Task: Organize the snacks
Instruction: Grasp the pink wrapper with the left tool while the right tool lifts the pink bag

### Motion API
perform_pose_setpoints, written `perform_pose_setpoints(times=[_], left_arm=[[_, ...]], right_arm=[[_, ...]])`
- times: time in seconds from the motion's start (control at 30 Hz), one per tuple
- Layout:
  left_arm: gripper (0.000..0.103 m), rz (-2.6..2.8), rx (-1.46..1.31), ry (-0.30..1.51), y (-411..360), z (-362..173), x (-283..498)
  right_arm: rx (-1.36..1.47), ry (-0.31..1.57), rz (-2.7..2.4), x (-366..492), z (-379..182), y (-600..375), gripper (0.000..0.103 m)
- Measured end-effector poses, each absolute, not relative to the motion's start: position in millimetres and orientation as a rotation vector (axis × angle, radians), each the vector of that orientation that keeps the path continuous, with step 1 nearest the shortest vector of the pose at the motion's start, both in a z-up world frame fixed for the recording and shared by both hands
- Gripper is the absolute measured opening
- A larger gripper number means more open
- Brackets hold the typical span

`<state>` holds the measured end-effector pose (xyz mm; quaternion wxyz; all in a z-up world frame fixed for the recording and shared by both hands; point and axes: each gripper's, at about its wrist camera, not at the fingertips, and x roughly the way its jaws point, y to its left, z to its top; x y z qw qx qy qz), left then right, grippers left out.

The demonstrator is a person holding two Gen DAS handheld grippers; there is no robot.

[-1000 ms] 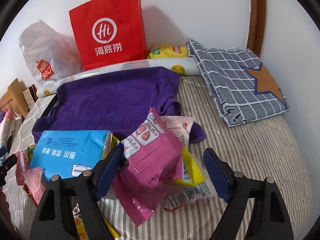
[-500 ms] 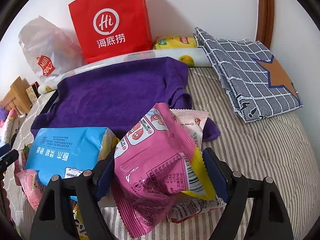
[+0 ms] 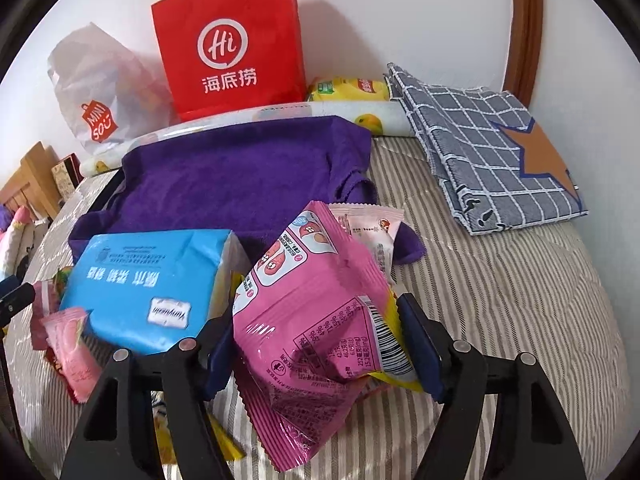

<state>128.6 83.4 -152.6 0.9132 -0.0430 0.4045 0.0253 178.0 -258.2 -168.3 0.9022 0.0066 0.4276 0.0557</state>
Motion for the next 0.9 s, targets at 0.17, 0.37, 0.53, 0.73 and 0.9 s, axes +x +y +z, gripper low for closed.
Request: perform_pose_setpoints(times=[0.17, 0.37, 0.53, 0.73, 0.9], left_arm=[[0.102, 0.057, -0.084, 0.848, 85.1, -156.9, 122.6], [0.102, 0.051, -0.082, 0.87, 79.9, -163.5, 124.9], [0.102, 0.051, -0.077, 0.888, 75.4, -169.9, 131.3], [0.1, 0.052, -0.06, 0.913, 68.9, -176.7, 140.9], [0.093, 0.043, -0.063, 0.929, 68.7, -182.9, 147.2]], right_arm=[[0.026, 0.874, 0.111, 159.8, -161.1, -261.6, 0.073], [0.043, 0.886, 0.104, 144.7, -159.7, -265.8, 0.073], [0.059, 0.915, 0.096, 139.7, -166.8, -271.1, 0.073], [0.078, 0.954, 0.099, 141.5, -176.9, -275.6, 0.075], [0.094, 0.992, 0.114, 141.7, -187.2, -279.9, 0.081]])
